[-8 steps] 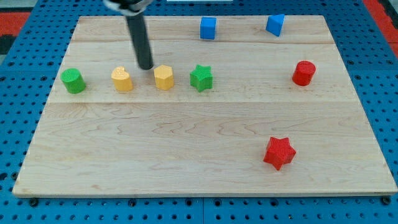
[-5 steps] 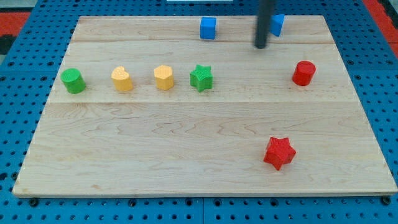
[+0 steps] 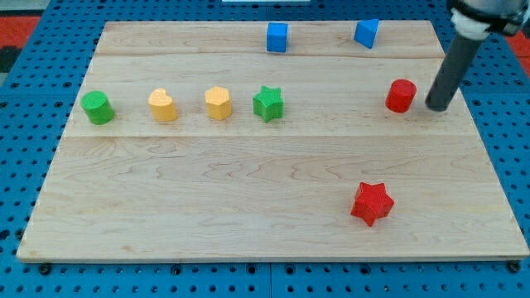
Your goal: Place the blue cube to the bottom of the red circle
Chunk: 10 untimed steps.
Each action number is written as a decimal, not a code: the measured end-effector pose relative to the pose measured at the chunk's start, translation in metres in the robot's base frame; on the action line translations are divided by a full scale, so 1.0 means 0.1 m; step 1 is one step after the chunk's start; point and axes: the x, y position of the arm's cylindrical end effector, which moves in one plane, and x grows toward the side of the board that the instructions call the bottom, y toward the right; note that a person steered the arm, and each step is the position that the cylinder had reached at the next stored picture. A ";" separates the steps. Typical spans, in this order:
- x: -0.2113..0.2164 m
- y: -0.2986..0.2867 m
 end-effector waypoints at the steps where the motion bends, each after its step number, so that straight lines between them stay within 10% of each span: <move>1: -0.05 -0.45; 4: -0.34 0.26; 8: -0.41 -1.23; 10: -1.95 -1.26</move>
